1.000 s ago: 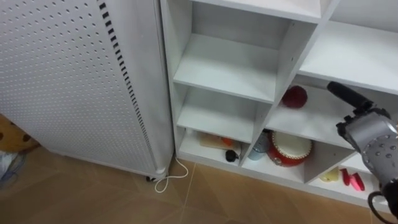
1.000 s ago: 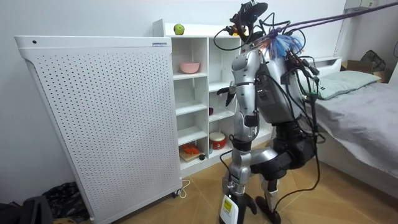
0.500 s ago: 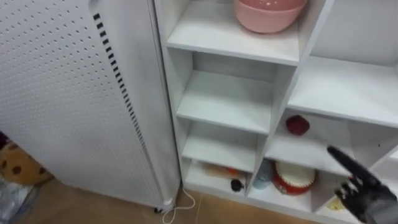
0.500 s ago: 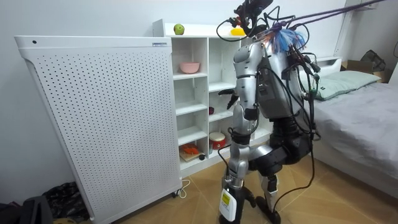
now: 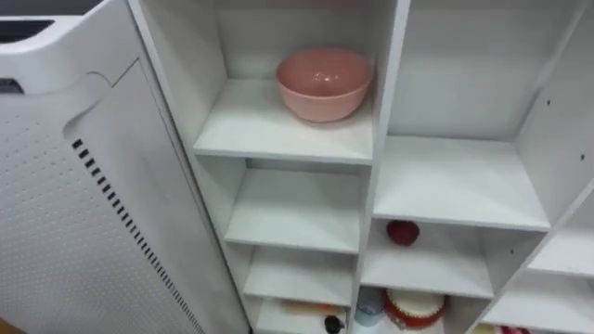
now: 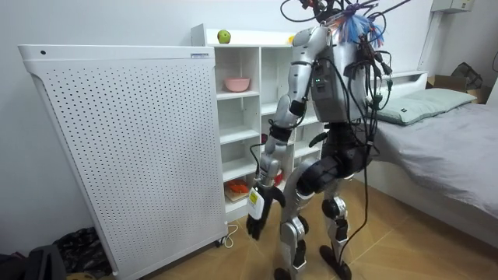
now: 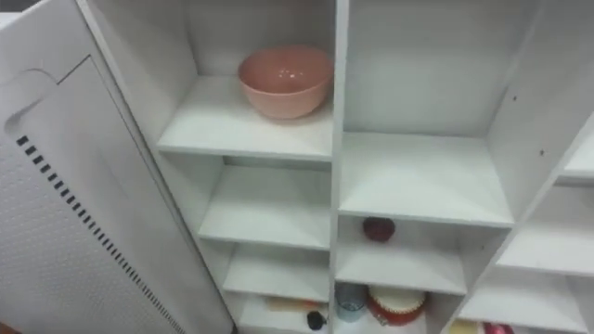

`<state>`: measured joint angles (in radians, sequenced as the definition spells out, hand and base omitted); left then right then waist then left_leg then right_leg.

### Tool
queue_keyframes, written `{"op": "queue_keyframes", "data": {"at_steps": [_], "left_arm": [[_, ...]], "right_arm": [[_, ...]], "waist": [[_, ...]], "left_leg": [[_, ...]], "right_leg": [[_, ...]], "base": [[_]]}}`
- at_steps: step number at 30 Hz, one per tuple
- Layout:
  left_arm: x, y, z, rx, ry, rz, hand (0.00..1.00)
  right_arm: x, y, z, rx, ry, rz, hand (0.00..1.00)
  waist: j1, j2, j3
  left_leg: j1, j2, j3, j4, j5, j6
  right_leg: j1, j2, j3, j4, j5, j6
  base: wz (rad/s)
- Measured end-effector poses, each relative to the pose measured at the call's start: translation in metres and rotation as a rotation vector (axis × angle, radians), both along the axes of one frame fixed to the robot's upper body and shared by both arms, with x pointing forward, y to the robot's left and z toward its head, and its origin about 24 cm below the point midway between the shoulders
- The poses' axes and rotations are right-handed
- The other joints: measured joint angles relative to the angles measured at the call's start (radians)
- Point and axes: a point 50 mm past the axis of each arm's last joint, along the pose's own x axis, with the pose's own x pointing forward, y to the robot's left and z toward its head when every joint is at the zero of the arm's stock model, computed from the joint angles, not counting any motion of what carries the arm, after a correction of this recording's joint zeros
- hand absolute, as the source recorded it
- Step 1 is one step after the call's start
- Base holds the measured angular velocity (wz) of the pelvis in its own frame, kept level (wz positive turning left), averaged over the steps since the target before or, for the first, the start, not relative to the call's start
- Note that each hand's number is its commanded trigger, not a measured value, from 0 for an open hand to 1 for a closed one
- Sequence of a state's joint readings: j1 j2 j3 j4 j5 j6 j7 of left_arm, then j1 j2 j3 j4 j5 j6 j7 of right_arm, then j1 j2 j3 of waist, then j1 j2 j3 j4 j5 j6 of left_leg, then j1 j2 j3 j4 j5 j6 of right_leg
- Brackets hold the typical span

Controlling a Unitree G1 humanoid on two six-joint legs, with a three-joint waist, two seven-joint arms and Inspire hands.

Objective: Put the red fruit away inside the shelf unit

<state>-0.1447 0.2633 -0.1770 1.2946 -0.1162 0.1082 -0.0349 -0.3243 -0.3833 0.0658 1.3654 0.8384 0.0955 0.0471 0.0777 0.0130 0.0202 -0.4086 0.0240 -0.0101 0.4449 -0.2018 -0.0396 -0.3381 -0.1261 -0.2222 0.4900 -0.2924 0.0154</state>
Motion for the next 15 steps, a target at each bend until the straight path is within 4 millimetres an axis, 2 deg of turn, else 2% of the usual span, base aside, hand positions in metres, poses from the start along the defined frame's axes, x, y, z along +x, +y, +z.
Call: {"op": "queue_keyframes", "data": {"at_steps": [1, 3, 4, 6, 7, 9, 10, 11, 13, 14, 15], "left_arm": [[-0.002, 0.001, 0.0, -0.001, 0.0, 0.012, 0.0], [-0.011, 0.004, -0.001, -0.004, -0.005, 0.059, 0.0], [-0.015, 0.005, -0.002, -0.003, 0.0, 0.064, 0.0], [-0.027, 0.008, -0.004, 0.001, 0.009, 0.087, 0.0], [-0.032, 0.008, -0.005, 0.001, 0.012, 0.094, 0.0], [-0.044, 0.004, -0.008, -0.014, 0.017, 0.106, 0.0], [-0.047, 0.002, -0.008, -0.018, 0.017, 0.106, 0.0], [-0.052, 0.001, -0.01, -0.023, 0.018, 0.108, 0.0], [-0.057, 0.001, -0.01, -0.028, 0.007, 0.139, 0.0], [-0.059, 0.0, -0.01, -0.03, 0.003, 0.157, 0.0], [-0.06, -0.003, -0.011, -0.028, 0.001, 0.159, 0.0]], "right_arm": [[-0.009, 0.001, -0.005, 0.005, 0.024, 0.004, 0.0], [-0.045, 0.007, -0.023, 0.038, 0.113, 0.015, 0.0], [-0.054, 0.009, -0.027, 0.044, 0.137, 0.021, 0.0], [-0.089, 0.019, -0.041, 0.091, 0.217, 0.015, 0.0], [-0.097, 0.022, -0.044, 0.105, 0.23, 0.003, 0.0], [-0.123, 0.03, -0.051, 0.144, 0.271, -0.027, 0.0], [-0.13, 0.031, -0.052, 0.149, 0.282, -0.029, 0.0], [-0.14, 0.034, -0.055, 0.159, 0.301, -0.034, 0.0], [-0.15, 0.038, -0.057, 0.171, 0.322, -0.04, 0.0], [-0.157, 0.039, -0.058, 0.174, 0.337, -0.045, 0.0], [-0.161, 0.039, -0.058, 0.167, 0.351, -0.033, 0.0]], "waist": [[-0.003, -0.001, -0.0051], [-0.016, -0.014, -0.0169], [-0.019, -0.018, -0.0192], [-0.043, -0.032, -0.0282], [-0.051, -0.035, -0.0293], [-0.062, -0.037, -0.0288], [-0.068, -0.035, -0.0276], [-0.071, -0.034, -0.0239], [-0.073, -0.027, -0.0191], [-0.073, -0.026, -0.0192], [-0.075, -0.019, -0.0149]], "left_leg": [[0.022, 0.0, 0.001, -0.016, 0.002, 0.0], [0.119, 0.0, 0.025, -0.075, 0.007, 0.0], [0.141, 0.0, 0.03, -0.087, 0.007, 0.0], [0.22, -0.001, 0.043, -0.124, 0.007, 0.0], [0.238, -0.001, 0.048, -0.133, 0.007, 0.0], [0.305, 0.0, 0.064, -0.166, 0.007, 0.0], [0.323, 0.0, 0.065, -0.177, 0.007, 0.0], [0.357, 0.0, 0.071, -0.194, 0.007, 0.0], [0.395, 0.0, 0.088, -0.217, 0.007, 0.0], [0.407, 0.0, 0.092, -0.225, 0.007, 0.0], [0.415, 0.0, 0.096, -0.228, 0.007, 0.0]], "right_leg": [[0.024, 0.001, -0.004, -0.018, 0.002, 0.002], [0.121, 0.003, -0.013, -0.083, 0.005, 0.008], [0.145, 0.005, -0.015, -0.101, 0.006, 0.01], [0.244, 0.01, -0.034, -0.168, 0.012, 0.019], [0.268, 0.012, -0.039, -0.183, 0.015, 0.021], [0.346, 0.02, -0.04, -0.247, 0.035, 0.027], [0.365, 0.022, -0.041, -0.264, 0.04, 0.028], [0.399, 0.023, -0.041, -0.284, 0.045, 0.032], [0.424, 0.024, -0.033, -0.295, 0.046, 0.032], [0.431, 0.025, -0.028, -0.3, 0.048, 0.033], [0.437, 0.024, -0.025, -0.303, 0.052, 0.034]], "base": [[0.1], [0.08], [0.06], [0.15], [0.11], [-0.08], [-0.13], [-0.16], [-0.19], [-0.14], [-0.11]]}}
